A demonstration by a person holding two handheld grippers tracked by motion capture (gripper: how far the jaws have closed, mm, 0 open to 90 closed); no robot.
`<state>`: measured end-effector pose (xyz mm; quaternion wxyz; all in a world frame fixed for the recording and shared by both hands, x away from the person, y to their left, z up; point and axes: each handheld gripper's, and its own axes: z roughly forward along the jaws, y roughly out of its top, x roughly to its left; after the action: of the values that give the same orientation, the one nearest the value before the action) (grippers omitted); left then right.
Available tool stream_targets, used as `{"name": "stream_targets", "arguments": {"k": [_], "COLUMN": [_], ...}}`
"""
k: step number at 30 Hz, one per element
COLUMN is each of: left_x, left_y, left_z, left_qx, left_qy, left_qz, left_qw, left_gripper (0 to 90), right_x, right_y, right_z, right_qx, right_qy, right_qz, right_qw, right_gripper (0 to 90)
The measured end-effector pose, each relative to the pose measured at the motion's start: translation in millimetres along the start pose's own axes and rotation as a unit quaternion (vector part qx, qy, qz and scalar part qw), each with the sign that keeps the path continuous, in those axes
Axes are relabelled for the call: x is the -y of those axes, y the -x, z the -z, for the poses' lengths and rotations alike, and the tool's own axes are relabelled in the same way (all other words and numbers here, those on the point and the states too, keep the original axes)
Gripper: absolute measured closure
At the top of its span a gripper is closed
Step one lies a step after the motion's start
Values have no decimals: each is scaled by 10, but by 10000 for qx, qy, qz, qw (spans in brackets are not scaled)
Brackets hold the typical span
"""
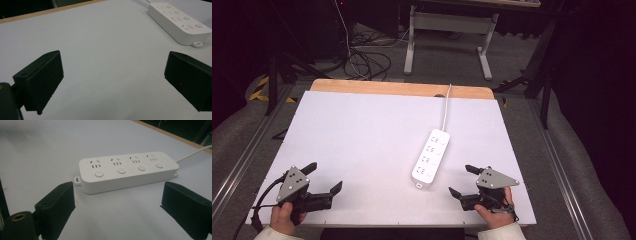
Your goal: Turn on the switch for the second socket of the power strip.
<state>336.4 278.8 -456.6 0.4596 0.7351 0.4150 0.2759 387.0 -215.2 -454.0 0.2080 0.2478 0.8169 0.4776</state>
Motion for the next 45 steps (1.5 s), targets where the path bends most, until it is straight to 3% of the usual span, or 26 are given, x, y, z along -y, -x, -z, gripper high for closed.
{"name": "stream_targets", "arguments": {"k": [34, 39, 40, 45], "left_x": [-4, -3, -4, -3], "left_y": [10, 16, 13, 14], "left_z": [15, 4, 6, 5], "left_qx": [-125, -121, -130, -125], "left_qy": [64, 67, 66, 49], "left_qz": [-78, -49, -76, -57], "left_qw": [9999, 9999, 9999, 9999], "left_gripper": [26, 27, 27, 27], "right_x": [-84, -161, -204, -339], "right_y": [-15, 14, 25, 56], "right_z": [11, 17, 5, -42], "right_qx": [112, 124, 84, -15], "right_qy": [-45, -41, -65, -93], "right_qz": [41, 18, 0, 46], "right_qw": [9999, 9999, 9999, 9999], "right_gripper": [130, 198, 255, 294]}}
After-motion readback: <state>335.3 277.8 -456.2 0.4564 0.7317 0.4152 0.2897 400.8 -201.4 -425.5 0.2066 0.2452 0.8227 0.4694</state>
